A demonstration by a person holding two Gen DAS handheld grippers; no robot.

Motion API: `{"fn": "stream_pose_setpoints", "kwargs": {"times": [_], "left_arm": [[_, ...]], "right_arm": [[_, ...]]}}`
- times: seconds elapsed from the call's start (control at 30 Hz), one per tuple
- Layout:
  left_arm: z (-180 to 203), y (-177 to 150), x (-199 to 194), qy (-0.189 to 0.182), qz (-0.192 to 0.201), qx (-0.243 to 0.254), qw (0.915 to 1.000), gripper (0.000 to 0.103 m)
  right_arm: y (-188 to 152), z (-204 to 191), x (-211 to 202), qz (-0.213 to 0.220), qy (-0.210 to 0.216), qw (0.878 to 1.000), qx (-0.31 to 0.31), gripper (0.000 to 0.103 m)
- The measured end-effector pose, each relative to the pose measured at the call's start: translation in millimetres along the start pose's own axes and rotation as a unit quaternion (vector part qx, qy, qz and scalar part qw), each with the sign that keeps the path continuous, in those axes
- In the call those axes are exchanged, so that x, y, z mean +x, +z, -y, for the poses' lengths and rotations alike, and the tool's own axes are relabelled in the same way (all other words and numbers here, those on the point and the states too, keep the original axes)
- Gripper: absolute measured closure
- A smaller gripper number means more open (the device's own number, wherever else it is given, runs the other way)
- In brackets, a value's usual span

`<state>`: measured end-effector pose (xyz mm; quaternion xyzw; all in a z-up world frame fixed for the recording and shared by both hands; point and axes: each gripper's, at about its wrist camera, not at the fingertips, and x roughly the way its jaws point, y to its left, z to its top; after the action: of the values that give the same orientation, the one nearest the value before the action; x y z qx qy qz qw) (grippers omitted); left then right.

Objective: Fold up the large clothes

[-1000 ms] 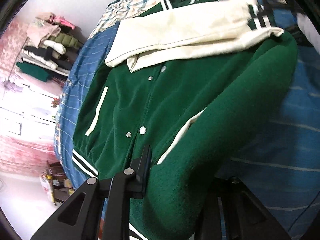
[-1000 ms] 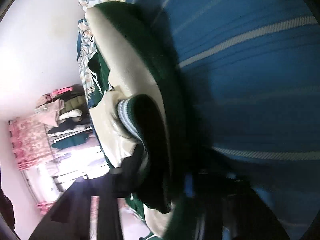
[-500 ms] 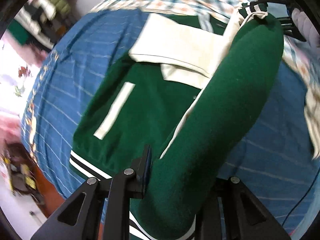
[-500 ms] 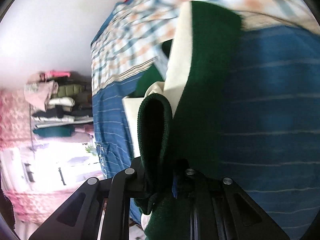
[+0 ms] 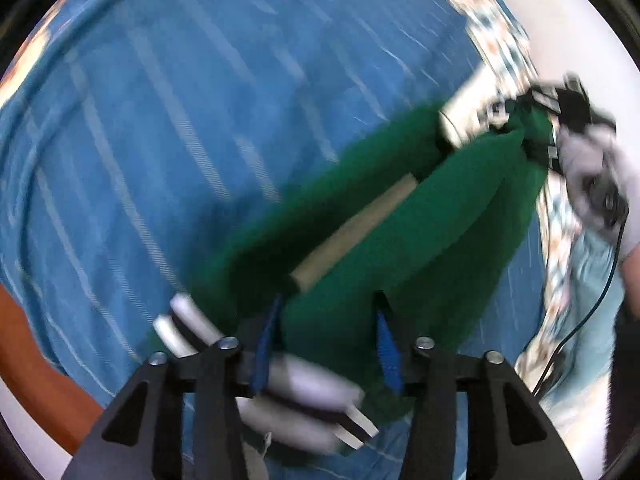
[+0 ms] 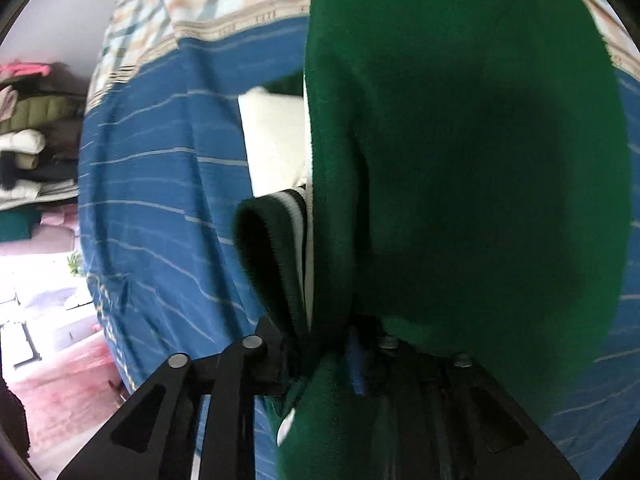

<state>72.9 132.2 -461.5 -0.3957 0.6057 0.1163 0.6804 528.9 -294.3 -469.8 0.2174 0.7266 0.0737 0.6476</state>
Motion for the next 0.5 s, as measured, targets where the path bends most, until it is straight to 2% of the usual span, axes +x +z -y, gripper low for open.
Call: {"fn": "stream_pose_setpoints", "kwargs": {"times": [0.07, 0.1, 0.13, 0.17, 0.23, 0.37, 0.43, 0.5], "left_arm": [[-18.3, 0.5, -10.8, 0.01, 0.015, -0.016, 0.9997, 0.059], [-23.4, 1.2, -15.8, 0.017, 0.021, -0.018, 0.9995, 0.058], [-29.4, -0.4, -22.3, 0.041, 0.031, -0.016, 0.9985, 0.057], [-30.4, -1.2, -25.9, 0.049, 0.035, -0.013, 0.9981, 0.056], [-29.8, -3.6, -28.3, 0.063, 0.04, -0.003, 0.9972, 0.051], [-20.8, 4.2, -15.1, 0.045, 0.018, 0.011, 0.9988, 0.051], [-11.4, 4.9, -1.0, 0.009, 0.0, 0.002, 1.0, 0.051], [-6.5, 6.6, 12.0, 0.001, -0.012, -0.007, 0.9999, 0.051]], "right_arm": [[-0.2, -12.2, -2.6, -0.007, 0.032, 0.999, -0.009, 0.048], [-2.9, -11.4, -5.7, -0.016, 0.073, 0.997, -0.019, 0.045], [-4.0, -20.2, -9.8, -0.024, 0.097, 0.995, -0.026, 0.039], [-5.9, -19.1, -18.1, -0.032, 0.131, 0.99, -0.035, 0.039], [-9.6, -12.8, -33.9, -0.038, 0.167, 0.984, -0.043, 0.039], [-13.7, 8.9, -74.2, 0.006, 0.144, 0.988, -0.049, 0.039], [-14.3, 53.1, -99.8, 0.03, 0.114, 0.992, -0.039, 0.038], [-12.1, 94.5, -114.7, 0.045, 0.082, 0.995, -0.03, 0.033]]}}
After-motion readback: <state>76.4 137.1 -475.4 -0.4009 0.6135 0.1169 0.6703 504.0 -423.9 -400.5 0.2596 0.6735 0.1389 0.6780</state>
